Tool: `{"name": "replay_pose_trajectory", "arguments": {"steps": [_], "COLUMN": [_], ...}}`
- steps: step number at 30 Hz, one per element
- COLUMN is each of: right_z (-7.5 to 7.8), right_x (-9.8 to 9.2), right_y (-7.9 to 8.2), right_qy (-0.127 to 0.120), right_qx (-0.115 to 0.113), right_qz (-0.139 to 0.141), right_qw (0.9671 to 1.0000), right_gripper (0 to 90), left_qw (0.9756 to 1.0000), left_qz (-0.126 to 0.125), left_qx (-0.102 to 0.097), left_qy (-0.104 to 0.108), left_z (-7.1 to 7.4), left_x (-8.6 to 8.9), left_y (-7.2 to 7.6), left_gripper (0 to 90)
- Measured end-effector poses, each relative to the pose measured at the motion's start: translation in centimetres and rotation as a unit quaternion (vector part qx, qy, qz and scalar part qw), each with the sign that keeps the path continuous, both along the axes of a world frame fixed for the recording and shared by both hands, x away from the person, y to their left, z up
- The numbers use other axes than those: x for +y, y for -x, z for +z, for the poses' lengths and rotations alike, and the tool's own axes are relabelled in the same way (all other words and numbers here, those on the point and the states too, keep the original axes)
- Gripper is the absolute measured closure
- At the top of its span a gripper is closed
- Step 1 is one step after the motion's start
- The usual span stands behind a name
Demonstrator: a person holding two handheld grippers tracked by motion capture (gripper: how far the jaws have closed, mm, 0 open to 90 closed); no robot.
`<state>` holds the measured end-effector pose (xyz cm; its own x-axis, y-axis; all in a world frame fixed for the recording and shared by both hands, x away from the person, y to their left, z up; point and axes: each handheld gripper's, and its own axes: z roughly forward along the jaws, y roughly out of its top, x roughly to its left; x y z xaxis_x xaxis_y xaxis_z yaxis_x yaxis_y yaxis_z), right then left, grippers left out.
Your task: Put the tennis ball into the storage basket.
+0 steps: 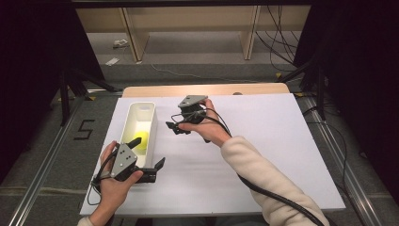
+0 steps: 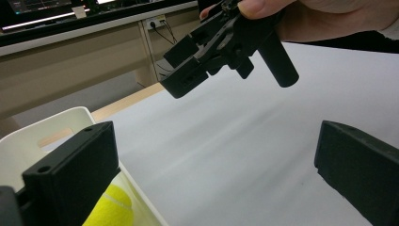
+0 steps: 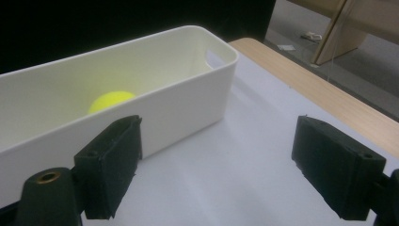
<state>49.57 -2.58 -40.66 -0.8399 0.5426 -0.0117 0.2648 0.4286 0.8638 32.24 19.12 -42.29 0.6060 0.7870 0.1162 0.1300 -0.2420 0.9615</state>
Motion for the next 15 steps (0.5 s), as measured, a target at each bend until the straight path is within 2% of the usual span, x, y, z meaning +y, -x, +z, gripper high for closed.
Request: {"name": "replay_pose_trajectory", "arguments": {"steps": [15], "right_z": [0.2], "right_x": [-2.8], "right_y": [0.4], "right_qy": [-0.002], "right_qx": [-0.006], "right_qz": [-0.017], "right_qw": [0.9998], "right_gripper": [17.3], "left_qw": [1.0], "left_qz": [0.001], "left_qx": [0.0], "left_qy": [0.0], "left_z": [0.0], "left_x": [0.0], "left_y": [0.0], "left_gripper": [0.0]}}
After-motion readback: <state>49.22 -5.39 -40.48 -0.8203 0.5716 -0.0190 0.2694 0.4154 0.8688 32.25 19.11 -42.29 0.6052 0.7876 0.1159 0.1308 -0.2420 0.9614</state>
